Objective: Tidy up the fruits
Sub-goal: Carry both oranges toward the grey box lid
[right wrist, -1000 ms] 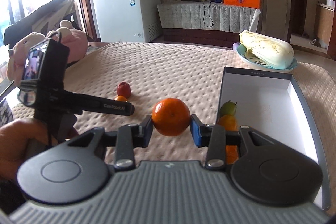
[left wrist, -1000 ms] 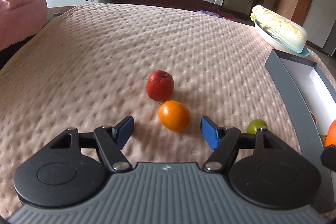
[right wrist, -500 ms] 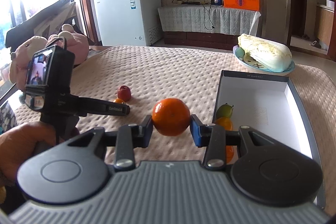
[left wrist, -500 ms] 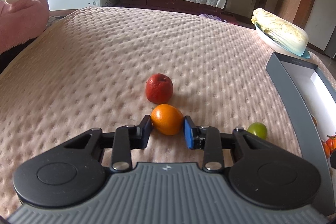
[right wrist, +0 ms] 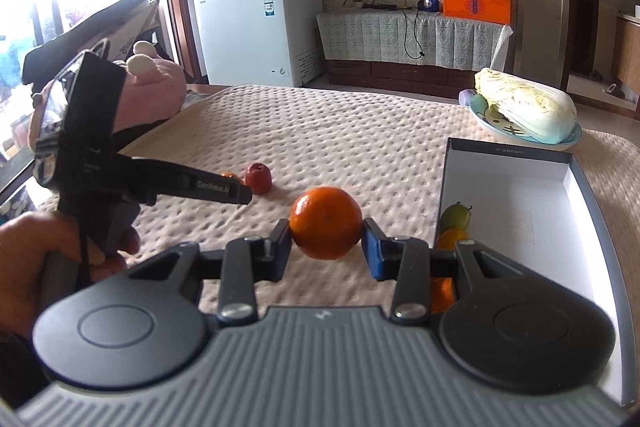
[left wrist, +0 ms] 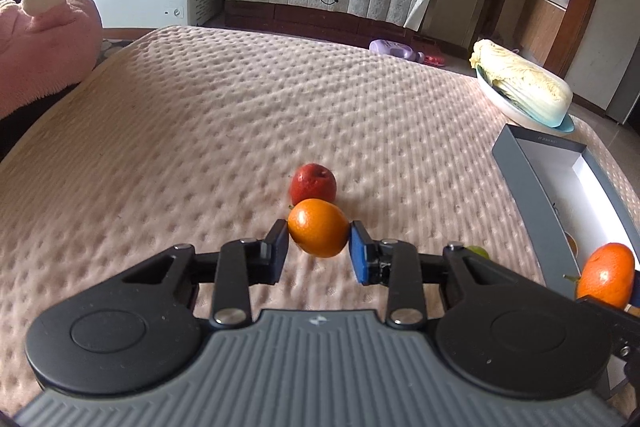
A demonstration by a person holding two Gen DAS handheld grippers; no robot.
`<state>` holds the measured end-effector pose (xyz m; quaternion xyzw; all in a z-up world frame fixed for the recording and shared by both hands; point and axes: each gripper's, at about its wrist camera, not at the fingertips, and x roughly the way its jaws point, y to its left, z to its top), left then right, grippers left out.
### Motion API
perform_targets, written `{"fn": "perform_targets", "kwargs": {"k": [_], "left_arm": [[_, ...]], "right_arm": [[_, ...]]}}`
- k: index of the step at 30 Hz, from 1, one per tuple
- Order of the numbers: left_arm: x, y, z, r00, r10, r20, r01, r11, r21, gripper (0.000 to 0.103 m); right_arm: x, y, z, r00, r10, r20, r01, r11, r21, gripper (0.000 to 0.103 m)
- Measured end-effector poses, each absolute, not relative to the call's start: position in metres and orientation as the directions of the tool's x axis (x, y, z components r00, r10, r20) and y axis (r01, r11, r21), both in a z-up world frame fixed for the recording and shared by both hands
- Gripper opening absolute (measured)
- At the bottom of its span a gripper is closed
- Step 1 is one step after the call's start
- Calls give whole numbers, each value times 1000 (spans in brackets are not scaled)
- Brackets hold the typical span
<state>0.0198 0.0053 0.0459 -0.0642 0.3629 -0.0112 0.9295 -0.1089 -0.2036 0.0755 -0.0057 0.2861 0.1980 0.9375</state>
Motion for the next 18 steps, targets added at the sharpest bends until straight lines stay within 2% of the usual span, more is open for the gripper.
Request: {"fn": "perform_targets", "kwargs": {"k": [18], "left_arm": [[12,-14,59,751,-89,-655,13,993,-120,38]], "right_arm": [[-116,-207,79,758,370,-538,-385,919,90,41]]}}
